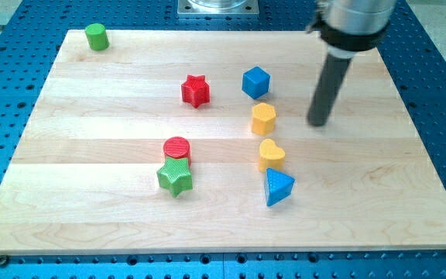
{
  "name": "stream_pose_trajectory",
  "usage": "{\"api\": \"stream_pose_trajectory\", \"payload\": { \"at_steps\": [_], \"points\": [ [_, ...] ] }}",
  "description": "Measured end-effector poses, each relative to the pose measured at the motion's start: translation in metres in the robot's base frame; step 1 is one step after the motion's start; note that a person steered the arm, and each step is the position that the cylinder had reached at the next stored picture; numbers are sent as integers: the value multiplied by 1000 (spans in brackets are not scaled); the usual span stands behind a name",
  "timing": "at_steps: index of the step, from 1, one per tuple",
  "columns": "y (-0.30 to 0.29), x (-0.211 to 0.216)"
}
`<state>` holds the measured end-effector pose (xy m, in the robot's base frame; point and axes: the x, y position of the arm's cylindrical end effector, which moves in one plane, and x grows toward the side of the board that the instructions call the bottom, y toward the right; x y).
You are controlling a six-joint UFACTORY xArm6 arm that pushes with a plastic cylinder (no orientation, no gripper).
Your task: Move the hexagon to the bottom left of the cube
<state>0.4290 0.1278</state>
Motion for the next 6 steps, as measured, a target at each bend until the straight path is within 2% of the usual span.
{"api": "stream_pose_trajectory", "payload": {
  "at_steps": [1, 2, 3, 4, 6],
  "points": [
    [-81, 3],
    [-63, 51],
    [-138, 36],
    [-134, -27],
    [-59, 15]
  ]
}}
